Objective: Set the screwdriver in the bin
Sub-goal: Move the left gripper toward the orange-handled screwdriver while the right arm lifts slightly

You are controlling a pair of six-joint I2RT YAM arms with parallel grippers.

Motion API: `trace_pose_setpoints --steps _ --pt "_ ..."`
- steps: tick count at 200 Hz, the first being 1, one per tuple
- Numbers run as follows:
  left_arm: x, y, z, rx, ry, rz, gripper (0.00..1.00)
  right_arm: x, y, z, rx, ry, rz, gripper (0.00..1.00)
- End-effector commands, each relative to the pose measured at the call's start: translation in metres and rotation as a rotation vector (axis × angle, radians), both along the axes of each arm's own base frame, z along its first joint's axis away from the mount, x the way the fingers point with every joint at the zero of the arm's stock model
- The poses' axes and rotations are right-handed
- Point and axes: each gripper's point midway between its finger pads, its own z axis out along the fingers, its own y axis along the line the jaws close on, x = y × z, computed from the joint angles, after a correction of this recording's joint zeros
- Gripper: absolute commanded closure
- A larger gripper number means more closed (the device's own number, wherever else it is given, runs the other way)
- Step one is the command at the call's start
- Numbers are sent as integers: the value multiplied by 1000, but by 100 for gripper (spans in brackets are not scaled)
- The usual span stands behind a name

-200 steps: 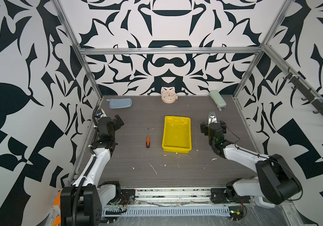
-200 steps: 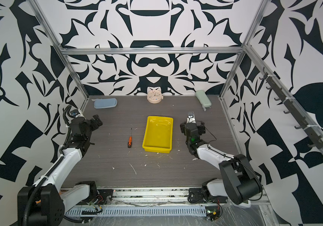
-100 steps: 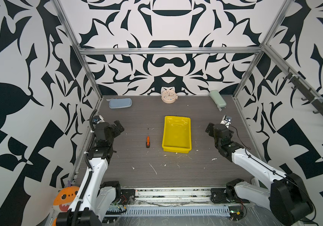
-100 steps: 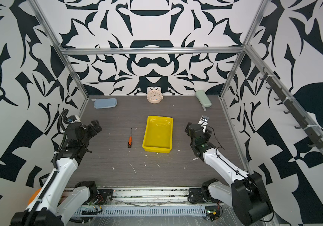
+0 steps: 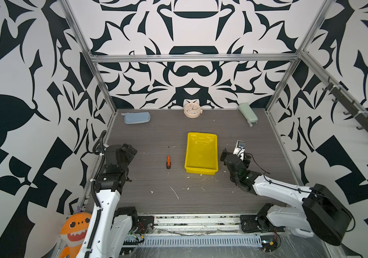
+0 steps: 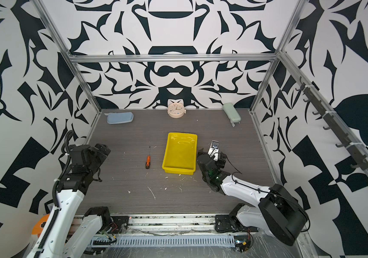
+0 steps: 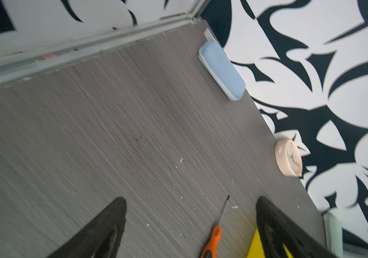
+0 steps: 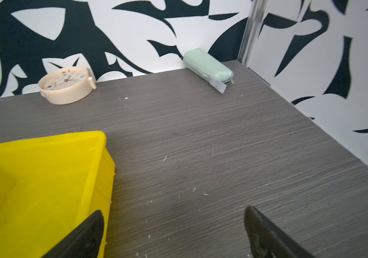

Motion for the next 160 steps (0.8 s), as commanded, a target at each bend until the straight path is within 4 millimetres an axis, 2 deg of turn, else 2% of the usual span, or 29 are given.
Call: trace_pose_setpoints --steps 1,22,48,52,83,109,134,138,160 --pt "12 -30 0 -179 -116 -65 13 4 -10 35 33 -123 -86 0" --pt "11 -39 -14 -148 -61 -86 13 1 -9 31 84 -167 -68 0" --pt "18 -67 -45 -134 23 -161 14 1 -11 31 58 -172 -69 0" --pt "20 -72 -48 -123 28 -174 19 2 -11 32 51 -170 -69 0" --pt "43 -110 -59 -4 95 -285 29 1 -13 33 16 -156 -78 0" --pt "56 -133 -60 97 142 -357 40 3 3 29 50 -130 15 5" --pt "53 -142 -60 204 208 -412 43 5 10 27 74 -122 47 5" --pt "52 -145 -71 221 247 -423 44 5 10 26 72 -120 47 5" --pt "41 -158 -89 265 295 -482 45 6 10 22 58 -108 38 5"
